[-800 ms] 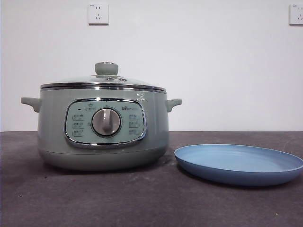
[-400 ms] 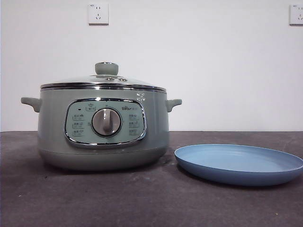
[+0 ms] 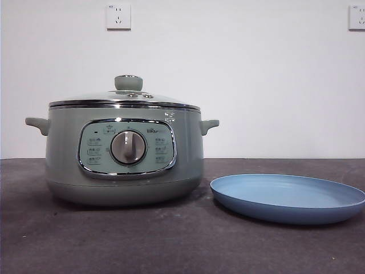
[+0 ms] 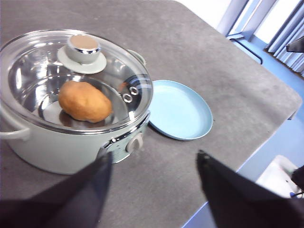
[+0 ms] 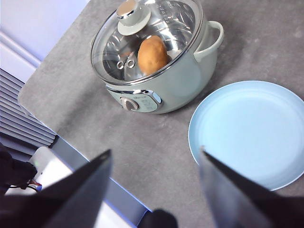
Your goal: Take the potato out from the steamer,put the potato on the plate,close the lid
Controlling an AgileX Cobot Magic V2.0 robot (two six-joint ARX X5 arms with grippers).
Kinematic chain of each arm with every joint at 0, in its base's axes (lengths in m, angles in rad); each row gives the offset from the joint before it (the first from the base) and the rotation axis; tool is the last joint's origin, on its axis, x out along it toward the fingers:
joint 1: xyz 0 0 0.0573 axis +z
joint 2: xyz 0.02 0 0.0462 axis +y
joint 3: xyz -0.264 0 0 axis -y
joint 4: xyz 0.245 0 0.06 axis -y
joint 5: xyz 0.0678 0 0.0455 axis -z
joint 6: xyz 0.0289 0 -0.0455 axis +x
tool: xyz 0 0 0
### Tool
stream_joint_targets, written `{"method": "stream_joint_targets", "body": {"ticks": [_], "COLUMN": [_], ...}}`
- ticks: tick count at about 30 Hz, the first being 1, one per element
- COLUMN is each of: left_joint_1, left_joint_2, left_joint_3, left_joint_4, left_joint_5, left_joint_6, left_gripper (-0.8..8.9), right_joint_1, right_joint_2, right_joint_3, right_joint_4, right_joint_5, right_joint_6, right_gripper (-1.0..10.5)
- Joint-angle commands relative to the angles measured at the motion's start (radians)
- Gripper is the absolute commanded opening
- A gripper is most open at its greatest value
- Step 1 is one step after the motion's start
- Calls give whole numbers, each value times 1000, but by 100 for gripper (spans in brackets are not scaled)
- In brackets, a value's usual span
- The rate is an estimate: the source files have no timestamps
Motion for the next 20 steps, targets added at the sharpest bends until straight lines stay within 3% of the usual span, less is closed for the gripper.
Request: {"method": "stream_joint_targets", "body": {"ticks": [1, 13, 20], "left_joint_1": [-2, -3, -27], "left_joint_2": [-2, 1, 121], "left_joint_3": [-1, -1, 43], "left_joint_4": [6, 53, 128], "left_joint_5": [-5, -26, -34], "left_joint_6": [11, 10, 10], "left_gripper": [650, 649, 649], "right_joint_1": [3, 42, 62], "right_joint_2": [4, 8, 8], "right_joint_3": [2, 2, 2], "right_joint_4": [3, 5, 10], "right_joint_5": [-3, -3, -1], "right_joint_6": [24, 24, 24], "right_gripper": [661, 661, 661]}}
